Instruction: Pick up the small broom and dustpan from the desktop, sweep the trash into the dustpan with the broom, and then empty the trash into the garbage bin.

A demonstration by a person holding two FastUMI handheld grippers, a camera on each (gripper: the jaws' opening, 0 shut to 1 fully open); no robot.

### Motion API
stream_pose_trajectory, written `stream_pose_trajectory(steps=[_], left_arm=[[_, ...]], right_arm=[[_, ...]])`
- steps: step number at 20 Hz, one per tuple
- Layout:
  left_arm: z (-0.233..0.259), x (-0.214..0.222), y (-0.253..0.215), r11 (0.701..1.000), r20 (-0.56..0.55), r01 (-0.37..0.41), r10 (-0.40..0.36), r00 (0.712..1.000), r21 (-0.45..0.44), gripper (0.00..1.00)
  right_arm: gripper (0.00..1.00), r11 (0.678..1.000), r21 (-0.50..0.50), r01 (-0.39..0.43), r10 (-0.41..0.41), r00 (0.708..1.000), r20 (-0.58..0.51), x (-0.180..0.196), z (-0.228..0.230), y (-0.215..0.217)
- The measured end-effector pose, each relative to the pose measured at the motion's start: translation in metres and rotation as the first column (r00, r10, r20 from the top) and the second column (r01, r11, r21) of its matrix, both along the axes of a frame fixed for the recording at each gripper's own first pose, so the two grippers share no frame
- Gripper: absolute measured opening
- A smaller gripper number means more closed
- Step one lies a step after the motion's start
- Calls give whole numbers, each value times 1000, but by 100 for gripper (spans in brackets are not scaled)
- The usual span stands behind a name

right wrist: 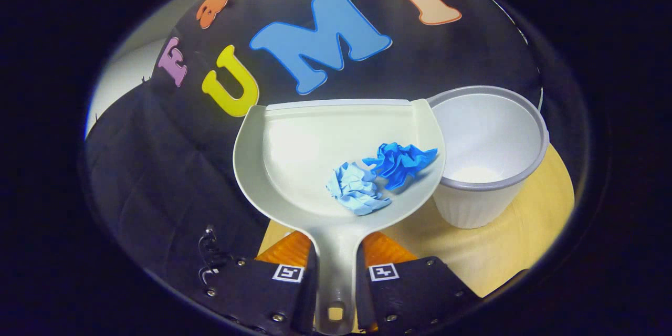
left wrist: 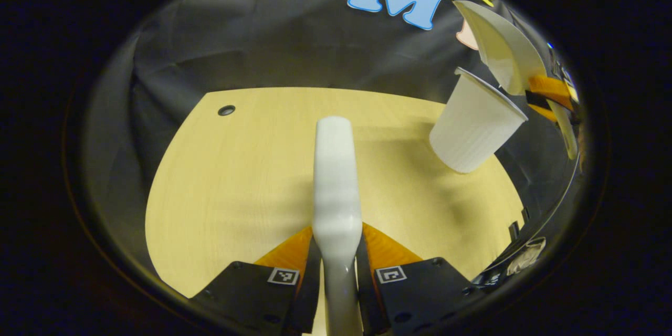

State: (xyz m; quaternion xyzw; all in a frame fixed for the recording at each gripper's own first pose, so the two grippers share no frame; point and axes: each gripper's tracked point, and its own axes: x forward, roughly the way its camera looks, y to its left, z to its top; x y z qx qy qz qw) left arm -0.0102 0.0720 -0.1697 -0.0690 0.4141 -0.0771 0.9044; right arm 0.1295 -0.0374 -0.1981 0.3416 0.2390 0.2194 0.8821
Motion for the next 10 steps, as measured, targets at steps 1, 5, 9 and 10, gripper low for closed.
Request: stream_pose_trajectory(steps=[1, 5, 9, 10], left_arm=[[1, -1, -1, 1000, 0, -3, 3, 1000, 1, 39], [3, -9, -14, 1000, -10, -2, 2, 1000, 3, 39], [5, -16, -31, 1000, -7, 1, -1, 1000, 5, 39], [7, -18, -38, 1000, -6, 1, -1, 1000, 3, 39]], right_arm=[[30, 998, 61, 16, -15, 1000, -10, -1, 6, -3], [30, 949, 308, 68, -51, 997, -61, 7, 19, -23], [30, 860, 504, 83, -31, 993, -110, 7, 23, -35], [30, 827, 556, 79, -14, 993, -120, 7, 25, -37]])
